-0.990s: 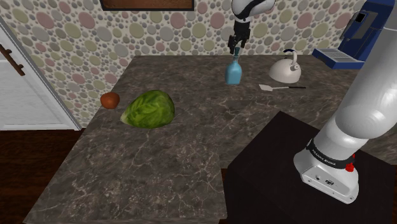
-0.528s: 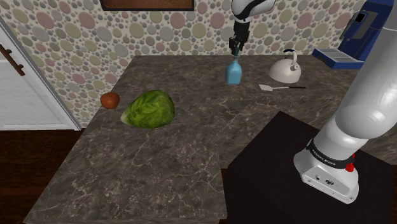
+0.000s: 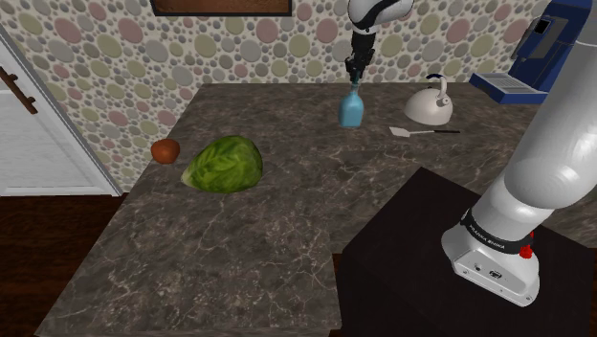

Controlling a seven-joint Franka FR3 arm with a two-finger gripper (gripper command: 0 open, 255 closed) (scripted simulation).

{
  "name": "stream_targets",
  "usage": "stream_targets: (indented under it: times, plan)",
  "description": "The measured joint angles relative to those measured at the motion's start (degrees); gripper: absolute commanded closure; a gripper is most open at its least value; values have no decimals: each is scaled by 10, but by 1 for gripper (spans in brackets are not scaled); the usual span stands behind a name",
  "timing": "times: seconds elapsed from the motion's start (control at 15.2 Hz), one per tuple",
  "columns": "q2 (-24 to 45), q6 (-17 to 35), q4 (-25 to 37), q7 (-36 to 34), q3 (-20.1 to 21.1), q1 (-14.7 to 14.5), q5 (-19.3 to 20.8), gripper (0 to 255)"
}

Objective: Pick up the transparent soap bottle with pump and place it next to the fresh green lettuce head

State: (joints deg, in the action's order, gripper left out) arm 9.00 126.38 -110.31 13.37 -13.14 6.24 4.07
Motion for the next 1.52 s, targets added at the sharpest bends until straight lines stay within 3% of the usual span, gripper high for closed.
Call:
stream_targets:
  times: [1.52]
  plan:
    - [-35, -152, 117, 9, 0, -2, 3, 255]
